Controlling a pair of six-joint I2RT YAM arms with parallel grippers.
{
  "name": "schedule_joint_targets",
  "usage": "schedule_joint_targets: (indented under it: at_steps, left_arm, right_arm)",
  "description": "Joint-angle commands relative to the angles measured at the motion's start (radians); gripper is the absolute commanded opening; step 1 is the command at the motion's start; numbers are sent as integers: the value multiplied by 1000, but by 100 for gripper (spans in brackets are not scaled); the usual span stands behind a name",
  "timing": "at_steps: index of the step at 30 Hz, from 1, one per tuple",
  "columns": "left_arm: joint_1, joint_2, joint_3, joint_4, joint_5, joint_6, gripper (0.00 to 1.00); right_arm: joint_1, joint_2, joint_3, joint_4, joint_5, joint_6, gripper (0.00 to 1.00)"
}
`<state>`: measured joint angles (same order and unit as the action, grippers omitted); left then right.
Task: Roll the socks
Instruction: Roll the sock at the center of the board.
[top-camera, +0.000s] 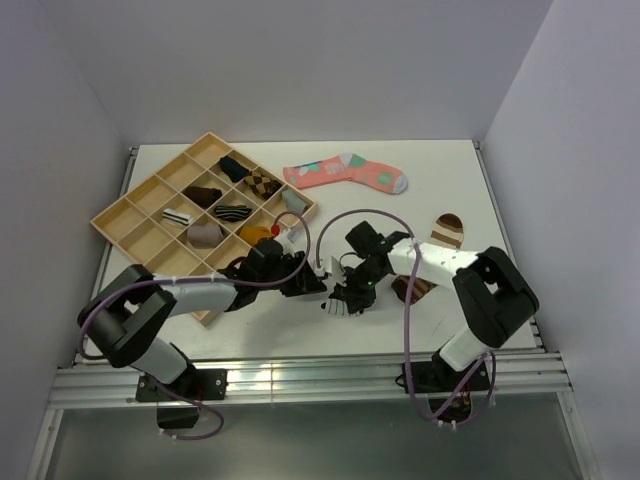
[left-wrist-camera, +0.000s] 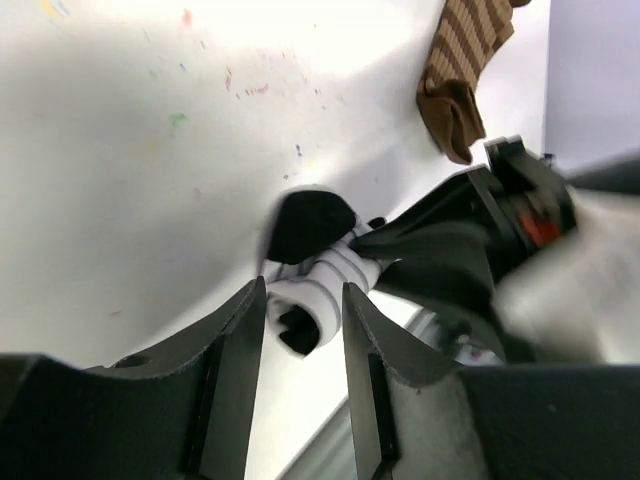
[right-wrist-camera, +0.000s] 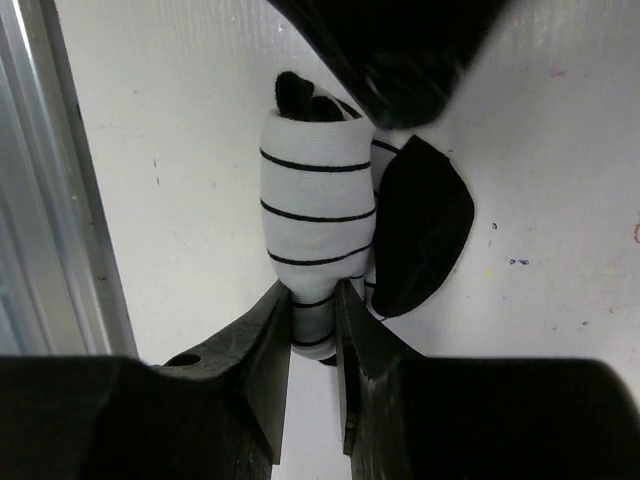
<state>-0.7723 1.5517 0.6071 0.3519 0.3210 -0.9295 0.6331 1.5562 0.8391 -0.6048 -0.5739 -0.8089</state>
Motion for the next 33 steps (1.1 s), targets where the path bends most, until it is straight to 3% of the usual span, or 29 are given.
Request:
schedule_joint_targets:
  at_steps: [1, 7, 15, 23, 29, 33]
  left_arm:
    - [-16, -102, -41, 87, -135, 148, 42]
    - [-28, -166, -107, 199, -106, 300, 45]
    - [-73, -41, -73, 317, -66, 368, 49]
    - [-119, 97, -21, 351, -49, 385, 51]
    - [-139, 179, -7, 358, -54, 373, 48]
    - [-140, 220, 8, 340, -65, 350, 33]
  right_arm:
    - [-39, 93, 56, -136, -7, -45, 19]
    - [-108, 258, 225, -297, -75, -78, 19]
    - [-148, 425, 354, -374, -84, -38, 19]
    - [-151, 450, 371, -362, -67, 4, 19]
    - [-151, 455, 370, -348, -50, 24, 19]
    - [-151, 444, 356, -319, -37, 45, 20]
